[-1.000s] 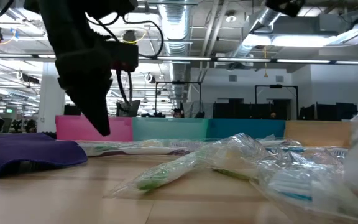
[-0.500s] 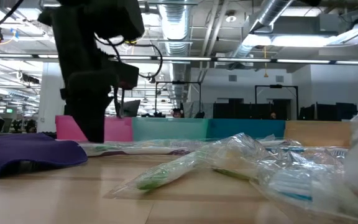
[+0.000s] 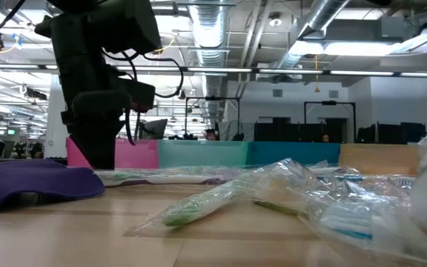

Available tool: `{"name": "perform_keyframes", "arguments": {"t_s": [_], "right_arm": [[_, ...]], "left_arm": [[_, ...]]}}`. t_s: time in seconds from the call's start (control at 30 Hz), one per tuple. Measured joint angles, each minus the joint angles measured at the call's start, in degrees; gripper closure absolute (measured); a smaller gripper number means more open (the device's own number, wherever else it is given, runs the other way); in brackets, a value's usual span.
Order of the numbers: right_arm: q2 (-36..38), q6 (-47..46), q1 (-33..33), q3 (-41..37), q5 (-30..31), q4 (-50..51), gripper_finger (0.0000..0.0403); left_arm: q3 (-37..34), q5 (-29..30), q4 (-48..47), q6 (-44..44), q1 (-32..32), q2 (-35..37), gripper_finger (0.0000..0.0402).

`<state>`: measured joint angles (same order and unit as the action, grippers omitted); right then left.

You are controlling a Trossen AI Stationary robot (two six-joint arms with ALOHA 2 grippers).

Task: Pick & Place Toothbrushes
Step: Put the orange toothbrush into the blue bin

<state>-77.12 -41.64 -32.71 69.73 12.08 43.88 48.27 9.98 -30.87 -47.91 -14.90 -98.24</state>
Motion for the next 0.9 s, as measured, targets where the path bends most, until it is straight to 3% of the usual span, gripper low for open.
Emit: {"name": "perform_keyframes", "arguments": {"t_s": [0.17,0.4,0.7,0.9], "right_arm": [[0.00,-1.32,-0.89,0.00,0.02,-0.01,0.0260],[0.00,-1.98,-1.16,0.00,0.03,-0.32,0.0257],[0.01,-1.88,-0.63,0.02,9.52,-4.98,0.0280],[0.37,0.04,3.61,0.02,7.62,-15.56,0.0289]], "left_arm": [[-0.03,-2.18,-0.42,-1.40,1.19,0.04,0.0384],[-0.61,0.19,3.86,-5.91,1.33,4.50,0.0387],[-0.15,15.57,16.94,-7.62,1.60,17.67,0.0387],[-0.07,20.65,27.65,-4.72,1.27,22.23,0.0387]]}}
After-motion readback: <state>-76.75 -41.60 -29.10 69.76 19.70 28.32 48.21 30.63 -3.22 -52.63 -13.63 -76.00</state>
